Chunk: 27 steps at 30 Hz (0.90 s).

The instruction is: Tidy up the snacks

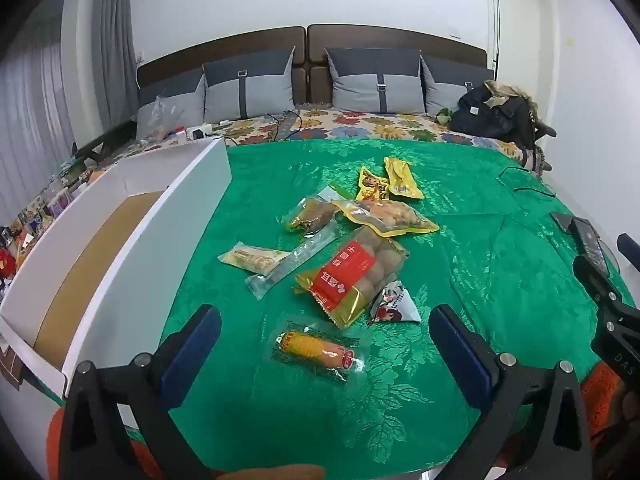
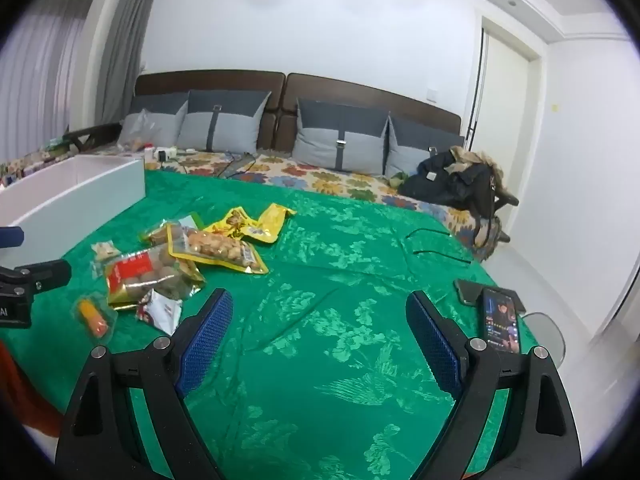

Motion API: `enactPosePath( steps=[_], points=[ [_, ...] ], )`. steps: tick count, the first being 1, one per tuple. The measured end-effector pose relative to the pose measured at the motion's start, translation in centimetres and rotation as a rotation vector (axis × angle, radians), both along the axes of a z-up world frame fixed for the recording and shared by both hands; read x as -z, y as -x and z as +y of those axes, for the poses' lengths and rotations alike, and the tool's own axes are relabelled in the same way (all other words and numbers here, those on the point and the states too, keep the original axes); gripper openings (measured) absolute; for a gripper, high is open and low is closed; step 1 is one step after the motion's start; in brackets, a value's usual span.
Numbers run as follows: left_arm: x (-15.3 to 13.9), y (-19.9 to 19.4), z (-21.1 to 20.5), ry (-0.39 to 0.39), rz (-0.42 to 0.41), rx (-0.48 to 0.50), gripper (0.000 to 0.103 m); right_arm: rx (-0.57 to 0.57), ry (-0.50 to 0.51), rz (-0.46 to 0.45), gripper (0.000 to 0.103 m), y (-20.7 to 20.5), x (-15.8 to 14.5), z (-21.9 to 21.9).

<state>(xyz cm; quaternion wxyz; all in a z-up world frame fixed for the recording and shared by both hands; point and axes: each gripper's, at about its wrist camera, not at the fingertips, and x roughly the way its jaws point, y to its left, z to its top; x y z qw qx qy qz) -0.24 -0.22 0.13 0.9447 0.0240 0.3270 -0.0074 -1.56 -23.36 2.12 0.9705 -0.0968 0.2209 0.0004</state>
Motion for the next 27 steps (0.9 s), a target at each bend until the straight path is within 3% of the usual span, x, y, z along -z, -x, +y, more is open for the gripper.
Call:
enactPosePath(
  steps=[4, 16, 21, 27],
  points=[
    [0.8, -0.1, 0.3, 0.013, 0.014, -0.011, 0.103, -0.004, 0.012, 0.007, 0.091, 0.0, 0.0, 0.0],
    [1.6, -0.4, -0.4, -0.065, 0.031, 0.012, 0.103, -0.023, 0.03, 0.05, 0.091, -0.9, 1.8, 0.2],
    [2.2, -0.5, -0.9, -0.16, 0.022, 0.055, 0.103, -0.023, 0.028, 0.068, 0.091, -1.2, 2.3, 0.1],
    [2.3, -0.3, 0.7, -0.051, 0.043, -0.001, 0.103, -0.022, 0.026, 0.066, 0.091, -1.3, 2.4, 0.0]
  ],
)
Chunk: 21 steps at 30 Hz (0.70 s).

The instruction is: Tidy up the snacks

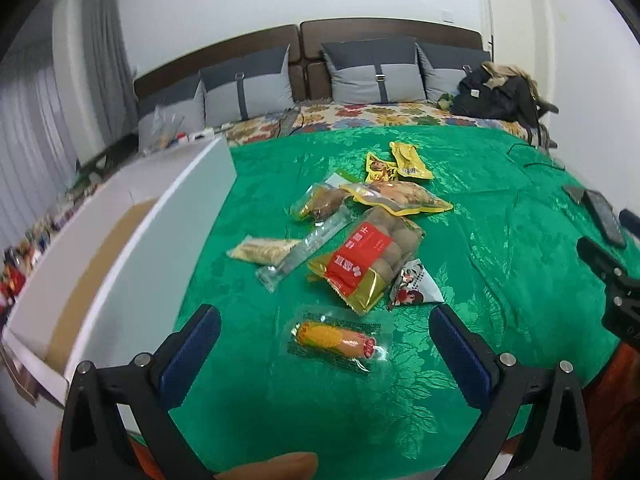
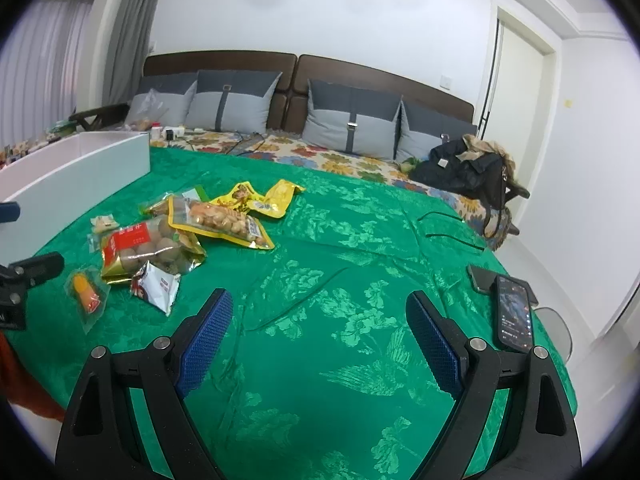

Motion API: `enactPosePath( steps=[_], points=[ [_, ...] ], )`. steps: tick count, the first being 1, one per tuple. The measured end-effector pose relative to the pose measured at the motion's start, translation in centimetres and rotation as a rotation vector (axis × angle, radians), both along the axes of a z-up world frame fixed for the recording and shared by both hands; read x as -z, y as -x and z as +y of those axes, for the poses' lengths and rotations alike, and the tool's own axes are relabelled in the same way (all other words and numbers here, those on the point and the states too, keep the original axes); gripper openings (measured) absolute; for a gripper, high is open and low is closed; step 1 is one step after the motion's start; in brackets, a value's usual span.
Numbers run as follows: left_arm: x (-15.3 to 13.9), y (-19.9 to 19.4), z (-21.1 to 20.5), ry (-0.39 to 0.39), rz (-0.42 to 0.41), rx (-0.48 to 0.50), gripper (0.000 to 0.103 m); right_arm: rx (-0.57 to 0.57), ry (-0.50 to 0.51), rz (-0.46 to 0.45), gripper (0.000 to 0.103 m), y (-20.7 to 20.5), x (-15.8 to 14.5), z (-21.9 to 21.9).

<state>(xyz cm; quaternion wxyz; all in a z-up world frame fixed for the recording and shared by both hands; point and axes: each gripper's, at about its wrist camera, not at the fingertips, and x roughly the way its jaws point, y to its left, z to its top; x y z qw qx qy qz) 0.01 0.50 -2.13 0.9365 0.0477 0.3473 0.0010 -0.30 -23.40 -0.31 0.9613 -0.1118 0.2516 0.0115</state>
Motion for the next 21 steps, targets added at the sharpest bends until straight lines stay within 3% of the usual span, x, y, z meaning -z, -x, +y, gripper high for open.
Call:
enactPosePath(
  steps=[21],
  points=[
    [1.8, 0.0, 1.4, 0.012, 0.033, -0.035, 0.103, -0.022, 0.025, 0.066, 0.091, -0.9, 1.4, 0.7]
  ],
)
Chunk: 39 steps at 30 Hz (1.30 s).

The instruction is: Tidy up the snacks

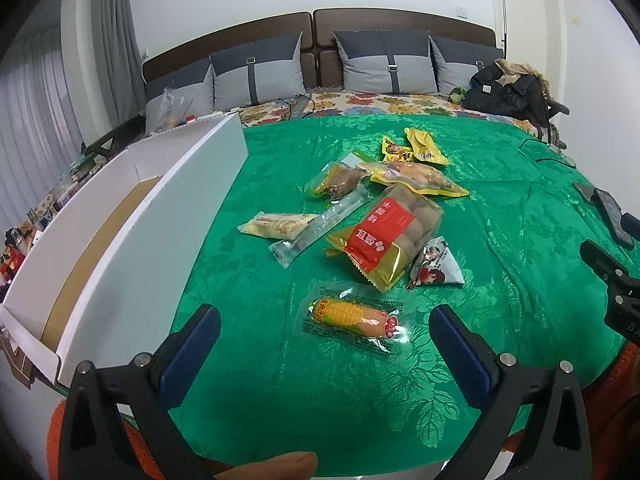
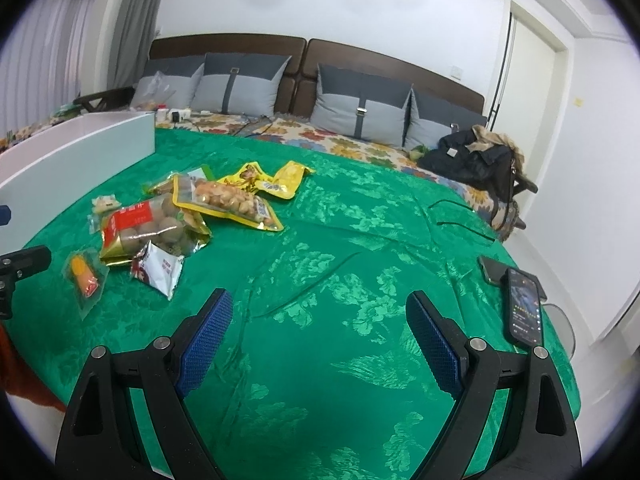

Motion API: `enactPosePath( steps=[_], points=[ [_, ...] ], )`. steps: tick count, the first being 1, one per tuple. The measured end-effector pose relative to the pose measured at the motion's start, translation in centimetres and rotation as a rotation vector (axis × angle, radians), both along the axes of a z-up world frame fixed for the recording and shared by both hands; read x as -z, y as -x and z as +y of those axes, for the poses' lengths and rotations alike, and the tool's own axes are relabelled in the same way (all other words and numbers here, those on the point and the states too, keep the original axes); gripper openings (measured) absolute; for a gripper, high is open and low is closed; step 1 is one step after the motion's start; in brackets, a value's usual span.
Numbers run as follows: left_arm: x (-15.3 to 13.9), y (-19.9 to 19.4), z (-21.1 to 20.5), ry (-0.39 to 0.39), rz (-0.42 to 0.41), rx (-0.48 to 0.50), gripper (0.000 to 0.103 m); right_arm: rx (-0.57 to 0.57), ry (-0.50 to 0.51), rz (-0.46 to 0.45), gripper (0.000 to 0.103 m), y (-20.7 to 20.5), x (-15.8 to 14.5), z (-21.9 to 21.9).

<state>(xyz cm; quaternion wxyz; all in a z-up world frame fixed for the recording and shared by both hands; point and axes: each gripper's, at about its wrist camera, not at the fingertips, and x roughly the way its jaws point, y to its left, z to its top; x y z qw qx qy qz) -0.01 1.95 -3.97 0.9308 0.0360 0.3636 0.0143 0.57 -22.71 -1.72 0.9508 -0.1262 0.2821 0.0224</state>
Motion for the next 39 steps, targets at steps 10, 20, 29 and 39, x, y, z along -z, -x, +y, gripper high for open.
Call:
enactPosePath(
  steps=[10, 20, 29, 39],
  points=[
    [0.8, -0.1, 0.5, 0.002, 0.014, -0.006, 0.103, -0.013, 0.007, 0.015, 0.091, -0.3, 0.5, 0.5],
    [1.2, -0.3, 0.7, 0.001, 0.023, -0.01, 0.103, -0.014, 0.005, 0.021, 0.091, -0.4, 0.6, 0.6],
    [1.3, -0.3, 0.7, 0.003, 0.024, -0.008, 0.103, -0.016, 0.006, 0.02, 0.091, -0.5, 0.6, 0.6],
    [2.6, -0.9, 0.7, 0.013, 0.076, -0.005, 0.103, -0.014, -0.002, 0.042, 0.091, -0.8, 0.9, 0.5]
  ],
)
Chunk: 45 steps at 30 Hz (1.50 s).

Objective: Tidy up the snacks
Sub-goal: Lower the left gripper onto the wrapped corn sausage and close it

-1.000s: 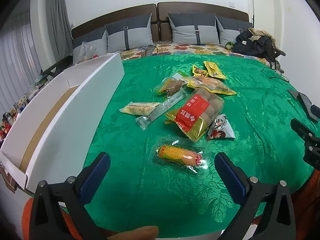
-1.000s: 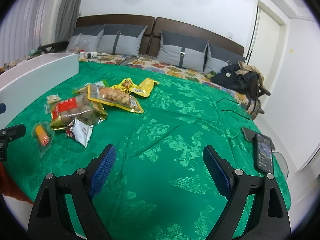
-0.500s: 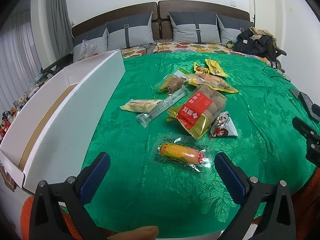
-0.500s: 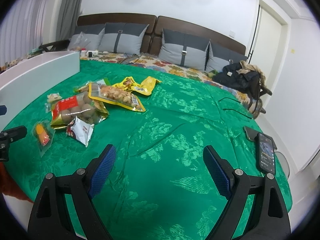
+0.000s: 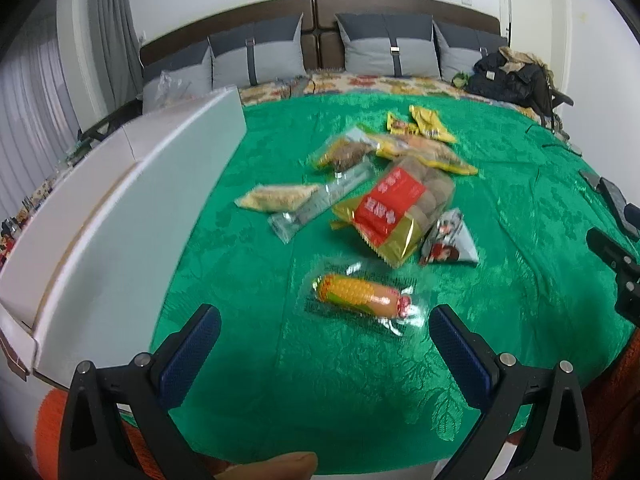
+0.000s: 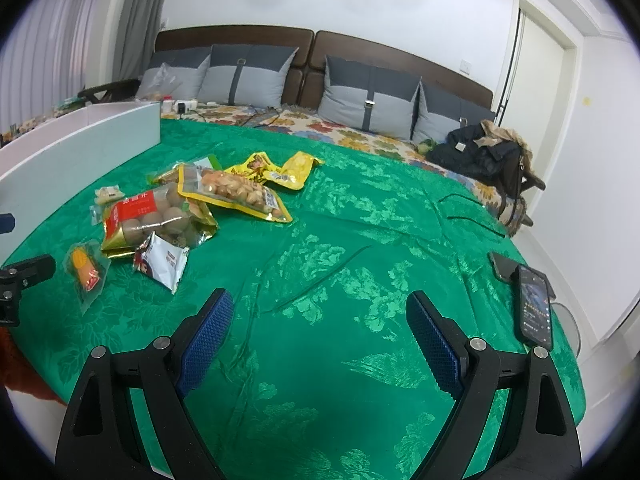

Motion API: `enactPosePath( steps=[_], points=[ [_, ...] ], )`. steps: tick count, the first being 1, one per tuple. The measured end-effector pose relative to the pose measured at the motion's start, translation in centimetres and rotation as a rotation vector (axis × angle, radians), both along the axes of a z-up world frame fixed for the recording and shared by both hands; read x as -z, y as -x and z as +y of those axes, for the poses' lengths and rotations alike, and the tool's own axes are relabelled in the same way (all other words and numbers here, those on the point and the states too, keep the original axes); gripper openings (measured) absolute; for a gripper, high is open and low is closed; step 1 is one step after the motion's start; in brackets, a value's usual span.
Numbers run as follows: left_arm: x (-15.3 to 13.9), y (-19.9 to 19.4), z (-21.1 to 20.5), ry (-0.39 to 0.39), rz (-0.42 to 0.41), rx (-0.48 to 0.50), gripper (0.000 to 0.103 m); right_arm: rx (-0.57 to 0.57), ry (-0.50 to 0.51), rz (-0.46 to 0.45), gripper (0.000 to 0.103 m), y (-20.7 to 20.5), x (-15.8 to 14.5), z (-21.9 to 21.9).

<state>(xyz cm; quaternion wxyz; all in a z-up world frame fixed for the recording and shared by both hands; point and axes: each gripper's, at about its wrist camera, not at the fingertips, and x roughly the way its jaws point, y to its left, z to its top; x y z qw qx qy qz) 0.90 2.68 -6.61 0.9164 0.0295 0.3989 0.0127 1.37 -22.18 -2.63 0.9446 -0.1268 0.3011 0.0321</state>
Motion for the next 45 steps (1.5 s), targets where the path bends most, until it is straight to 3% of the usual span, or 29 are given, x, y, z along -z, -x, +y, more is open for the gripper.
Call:
enactPosePath(
  steps=[6, 11, 18, 20, 43, 45],
  points=[
    [2.3, -1.5, 0.8, 0.053, 0.088, -0.023, 0.103, 0.015, -0.026, 0.073, 0.091, -1.0, 1.1, -0.6],
    [4.0, -3.0, 1.2, 0.067, 0.142, -0.041, 0.103, 0.042, -0.081, 0.215, 0.091, -2.5, 3.7, -1.6],
    [4.9, -3.4, 1.5, 0.099, 0.176, -0.036, 0.103, 0.08, -0.131, 0.319, 0.091, -3.3, 5.7, -2.5],
    [4.9, -3.4, 1.5, 0.096, 0.175, -0.032, 0.103, 0.09, -0.166, 0.325, 0.091, -3.4, 6.0, -3.0],
    [5.0, -3.0, 1.7, 0.078, 0.18, 0.052, 0.103, 0.119, -0.181, 0.226, 0.093, -2.5, 6.2, -2.8],
    [4.9, -3.1, 2.1, 0.08, 0.214, 0.068, 0.103, 0.12, -0.181, 0.223, 0.093, -2.4, 6.2, -2.8]
  ],
)
